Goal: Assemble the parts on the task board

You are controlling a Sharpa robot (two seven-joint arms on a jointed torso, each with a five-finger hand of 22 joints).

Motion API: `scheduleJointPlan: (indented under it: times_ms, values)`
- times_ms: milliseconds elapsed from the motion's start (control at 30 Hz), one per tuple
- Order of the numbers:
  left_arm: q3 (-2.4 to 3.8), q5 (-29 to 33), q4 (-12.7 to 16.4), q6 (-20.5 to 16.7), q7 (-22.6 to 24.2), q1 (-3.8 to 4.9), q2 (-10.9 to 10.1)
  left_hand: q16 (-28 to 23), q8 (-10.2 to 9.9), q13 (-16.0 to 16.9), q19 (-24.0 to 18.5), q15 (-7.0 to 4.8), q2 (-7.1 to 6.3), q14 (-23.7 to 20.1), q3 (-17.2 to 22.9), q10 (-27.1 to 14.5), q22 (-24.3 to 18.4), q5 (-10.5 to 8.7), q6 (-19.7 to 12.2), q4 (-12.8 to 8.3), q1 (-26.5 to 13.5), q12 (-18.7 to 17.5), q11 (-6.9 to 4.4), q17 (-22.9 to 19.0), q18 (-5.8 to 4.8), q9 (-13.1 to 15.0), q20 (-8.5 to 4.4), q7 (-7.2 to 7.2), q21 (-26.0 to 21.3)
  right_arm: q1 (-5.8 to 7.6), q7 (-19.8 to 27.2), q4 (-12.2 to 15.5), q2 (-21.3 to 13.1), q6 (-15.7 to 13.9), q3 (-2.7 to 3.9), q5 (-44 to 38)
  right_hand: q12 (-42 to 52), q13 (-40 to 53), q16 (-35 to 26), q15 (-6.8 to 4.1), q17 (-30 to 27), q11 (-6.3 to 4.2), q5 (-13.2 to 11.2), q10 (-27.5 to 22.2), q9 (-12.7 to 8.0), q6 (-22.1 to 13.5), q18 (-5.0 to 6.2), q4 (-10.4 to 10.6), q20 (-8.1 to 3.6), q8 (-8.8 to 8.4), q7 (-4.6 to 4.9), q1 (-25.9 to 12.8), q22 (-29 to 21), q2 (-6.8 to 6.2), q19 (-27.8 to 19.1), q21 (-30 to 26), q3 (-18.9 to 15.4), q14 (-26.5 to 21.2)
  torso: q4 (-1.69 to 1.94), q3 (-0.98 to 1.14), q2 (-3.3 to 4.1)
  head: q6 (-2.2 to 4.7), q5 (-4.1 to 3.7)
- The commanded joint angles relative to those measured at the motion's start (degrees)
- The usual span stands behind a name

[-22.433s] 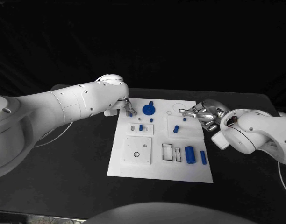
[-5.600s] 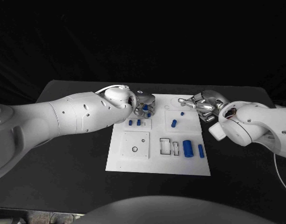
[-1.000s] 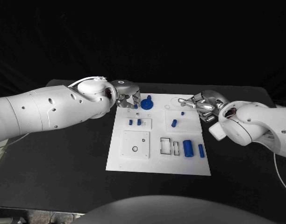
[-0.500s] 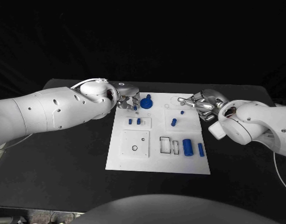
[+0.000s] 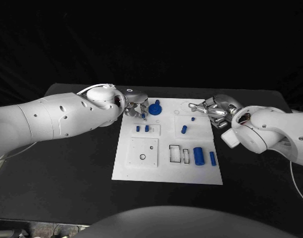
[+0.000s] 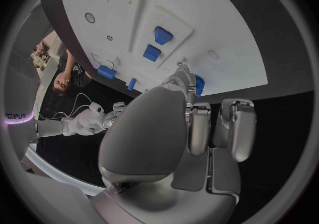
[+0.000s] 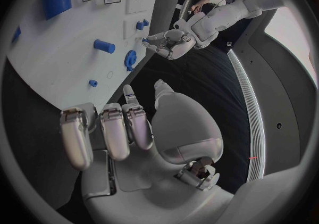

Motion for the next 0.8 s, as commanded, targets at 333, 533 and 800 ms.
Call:
scheduleJointPlan:
  times_ms: [333, 533, 800]
  values:
    - [0.03, 0.0, -0.1, 2.3, 0.8, -0.11, 0.6, 0.1, 0.1, 0.0, 6.0, 0.33, -0.20, 6.0, 0.4, -0.3, 15.1, 0.34, -0.5, 0.1, -0.2, -0.3, 0.00, 15.1, -0.87, 0.0, -0.42, -0.06, 0.1, -0.03, 0.1, 0.1, 0.0, 0.7, 0.00, -0.1, 0.2, 15.1, 0.2, 0.51, 15.1, 0.53, 0.2, 6.0, 0.1, -0.3, -0.81, -0.1, 0.47, 0.18, -0.11, 0.2, 15.1, 0.25, 6.1, 0.3, -0.3, 6.0, 0.00, 0.01, -0.04, 0.03, -0.01]
    - [0.03, 0.0, -0.2, 2.7, 0.5, -0.13, 0.6, 0.1, 0.0, 0.0, 6.0, 0.32, -0.18, 6.0, 0.5, -0.4, 15.1, 0.34, -0.6, 0.1, -0.1, -0.3, -0.01, 15.1, -0.87, 0.0, -0.42, -0.07, 0.1, -0.03, 0.1, 0.1, 0.0, 0.8, 0.00, -0.1, 0.2, 15.1, 0.2, 0.51, 15.1, 0.53, 0.2, 6.0, 0.1, -0.3, -0.81, -0.1, 0.47, 0.18, -0.11, 0.2, 15.1, 0.25, 6.1, 0.3, -0.3, 6.0, 0.02, -0.03, -0.01, 0.06, 0.01]
    - [0.03, 0.0, -0.9, 3.6, 0.3, -0.35, 0.9, 0.1, 0.0, 0.0, 6.0, 0.31, -0.19, 6.0, 0.6, -0.5, 15.1, 0.33, -0.6, 0.0, -0.1, -0.3, -0.05, 15.1, -0.87, 0.0, -0.42, -0.10, 0.1, -0.03, 0.1, 0.1, 0.0, 0.8, 0.00, -0.1, 0.2, 15.1, 0.2, 0.51, 15.1, 0.53, 0.2, 6.0, 0.1, -0.3, -0.81, -0.1, 0.47, 0.18, -0.11, 0.2, 15.1, 0.25, 6.1, 0.3, -0.3, 6.0, 0.00, -0.01, -0.04, 0.11, 0.05]
